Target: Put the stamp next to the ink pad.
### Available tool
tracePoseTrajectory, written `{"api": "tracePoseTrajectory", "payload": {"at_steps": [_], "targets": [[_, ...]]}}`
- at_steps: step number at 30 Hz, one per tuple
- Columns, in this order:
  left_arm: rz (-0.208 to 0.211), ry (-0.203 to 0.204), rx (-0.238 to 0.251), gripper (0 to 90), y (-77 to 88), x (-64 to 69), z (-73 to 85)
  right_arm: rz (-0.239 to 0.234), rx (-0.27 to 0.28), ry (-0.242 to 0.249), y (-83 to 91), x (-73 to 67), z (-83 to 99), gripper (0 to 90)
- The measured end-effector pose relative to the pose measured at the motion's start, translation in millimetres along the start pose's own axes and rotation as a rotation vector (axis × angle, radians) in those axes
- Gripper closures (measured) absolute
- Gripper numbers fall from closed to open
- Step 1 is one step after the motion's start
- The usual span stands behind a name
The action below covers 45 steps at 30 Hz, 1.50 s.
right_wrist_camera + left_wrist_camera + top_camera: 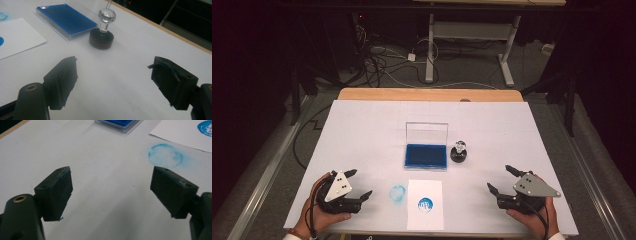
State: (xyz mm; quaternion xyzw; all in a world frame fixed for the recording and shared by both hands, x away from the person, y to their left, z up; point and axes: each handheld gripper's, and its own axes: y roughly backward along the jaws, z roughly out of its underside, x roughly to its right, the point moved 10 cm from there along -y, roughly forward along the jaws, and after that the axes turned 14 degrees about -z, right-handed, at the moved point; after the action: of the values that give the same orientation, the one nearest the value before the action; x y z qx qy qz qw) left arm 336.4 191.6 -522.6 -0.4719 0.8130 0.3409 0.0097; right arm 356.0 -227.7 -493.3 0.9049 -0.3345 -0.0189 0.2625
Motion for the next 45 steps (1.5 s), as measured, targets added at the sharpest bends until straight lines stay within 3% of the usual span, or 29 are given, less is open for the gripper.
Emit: {"api": "tracePoseTrajectory", "payload": {"at_steps": [15, 45], "targets": [[-0.006, -0.024, 0.023, 17.3, 4.3, 0.9, -2.0, 0.006, 0.002, 0.04, 0.3, -9.9, -6.9, 19.7], [0.022, -0.05, -0.017, 17.3, -3.9, 8.2, 1.9, -0.013, 0.013, 0.039, 1.8, -10.5, -8.1, 19.8]]}}
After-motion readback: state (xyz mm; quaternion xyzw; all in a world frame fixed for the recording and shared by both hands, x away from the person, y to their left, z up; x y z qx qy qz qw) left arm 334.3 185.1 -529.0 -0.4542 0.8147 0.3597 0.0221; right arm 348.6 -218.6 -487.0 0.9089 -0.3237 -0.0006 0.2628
